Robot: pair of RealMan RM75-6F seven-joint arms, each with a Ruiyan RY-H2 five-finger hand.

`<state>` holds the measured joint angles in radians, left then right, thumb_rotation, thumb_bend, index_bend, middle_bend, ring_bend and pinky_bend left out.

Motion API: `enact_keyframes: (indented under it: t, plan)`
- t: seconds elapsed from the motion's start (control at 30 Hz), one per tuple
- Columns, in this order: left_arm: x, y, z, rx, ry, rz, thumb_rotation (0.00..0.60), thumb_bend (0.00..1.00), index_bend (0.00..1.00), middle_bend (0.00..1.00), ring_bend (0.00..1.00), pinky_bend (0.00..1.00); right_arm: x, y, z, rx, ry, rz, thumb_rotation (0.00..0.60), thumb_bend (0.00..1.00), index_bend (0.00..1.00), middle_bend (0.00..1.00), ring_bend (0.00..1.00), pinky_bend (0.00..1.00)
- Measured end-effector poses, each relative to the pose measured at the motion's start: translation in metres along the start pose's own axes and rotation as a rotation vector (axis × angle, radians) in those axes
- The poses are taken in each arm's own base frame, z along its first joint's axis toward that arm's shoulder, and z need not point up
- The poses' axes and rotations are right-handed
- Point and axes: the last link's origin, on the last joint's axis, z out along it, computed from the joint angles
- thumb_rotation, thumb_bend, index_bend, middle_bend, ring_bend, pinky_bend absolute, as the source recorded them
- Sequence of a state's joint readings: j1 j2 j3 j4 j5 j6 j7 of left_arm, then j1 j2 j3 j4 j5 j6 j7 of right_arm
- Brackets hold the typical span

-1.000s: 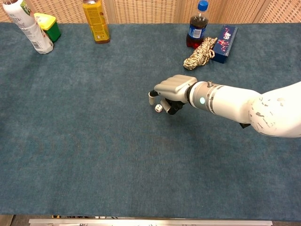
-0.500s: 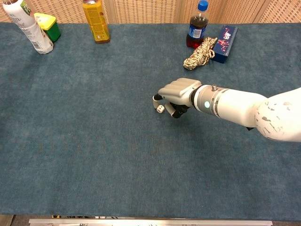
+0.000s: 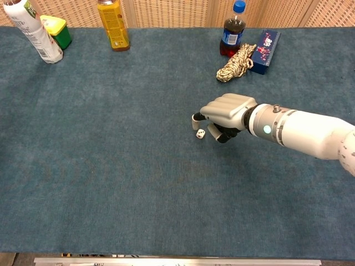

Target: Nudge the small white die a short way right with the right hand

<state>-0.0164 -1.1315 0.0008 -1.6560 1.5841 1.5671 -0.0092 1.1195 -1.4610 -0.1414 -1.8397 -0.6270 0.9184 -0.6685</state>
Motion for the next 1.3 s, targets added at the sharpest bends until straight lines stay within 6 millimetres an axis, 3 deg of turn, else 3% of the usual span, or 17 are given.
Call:
enact_keyframes:
  t: [0.2, 0.43, 0.5, 0.63, 0.7, 0.83, 0.93, 1.1, 1.3]
  plan:
    - [0.001, 0.001, 0.000, -0.004, 0.003, -0.003, 0.600, 0.13, 0.00, 0.00, 0.00, 0.00, 0.006, 0.008, -0.016, -0.013, 0.067, 0.018, 0.600, 0.76, 0.28, 1.00, 1.00, 1.00]
    - [0.002, -0.003, 0.001, 0.006, 0.007, -0.005, 0.600, 0.13, 0.00, 0.00, 0.00, 0.00, 0.012, 0.038, -0.045, -0.106, 0.226, 0.065, 0.600, 0.52, 0.28, 0.93, 0.99, 1.00]
    - [0.002, -0.004, 0.002, 0.008, 0.008, -0.002, 0.600, 0.13, 0.00, 0.00, 0.00, 0.00, 0.012, 0.050, -0.057, -0.151, 0.288, 0.083, 0.600, 0.46, 0.28, 0.87, 0.95, 1.00]
    - [0.001, -0.005, 0.005, 0.006, 0.016, 0.026, 0.600, 0.13, 0.00, 0.00, 0.00, 0.00, 0.007, 0.074, -0.083, -0.240, 0.404, 0.120, 0.600, 0.40, 0.28, 0.71, 0.76, 0.99]
    - [0.001, -0.005, 0.006, 0.003, 0.016, 0.028, 0.600, 0.13, 0.00, 0.00, 0.00, 0.00, 0.002, 0.087, -0.099, -0.290, 0.462, 0.141, 0.600, 0.37, 0.28, 0.61, 0.64, 0.93]
    - [0.000, -0.005, 0.008, -0.001, 0.015, 0.029, 0.600, 0.13, 0.00, 0.00, 0.00, 0.00, -0.011, 0.108, -0.127, -0.381, 0.541, 0.175, 0.600, 0.31, 0.24, 0.39, 0.36, 0.56]
    - [0.000, -0.005, 0.010, 0.000, 0.014, 0.031, 0.600, 0.13, 0.00, 0.00, 0.00, 0.00, -0.023, 0.120, -0.146, -0.443, 0.587, 0.192, 0.600, 0.30, 0.22, 0.30, 0.24, 0.41]
    - [-0.001, -0.004, 0.011, -0.004, 0.014, 0.039, 0.600, 0.13, 0.00, 0.00, 0.00, 0.00, -0.041, 0.133, -0.176, -0.520, 0.642, 0.213, 0.600, 0.30, 0.21, 0.28, 0.21, 0.33]
    - [-0.001, -0.004, 0.010, -0.004, 0.016, 0.054, 0.600, 0.13, 0.00, 0.00, 0.00, 0.00, -0.062, 0.141, -0.206, -0.604, 0.648, 0.225, 0.600, 0.30, 0.19, 0.27, 0.20, 0.32]
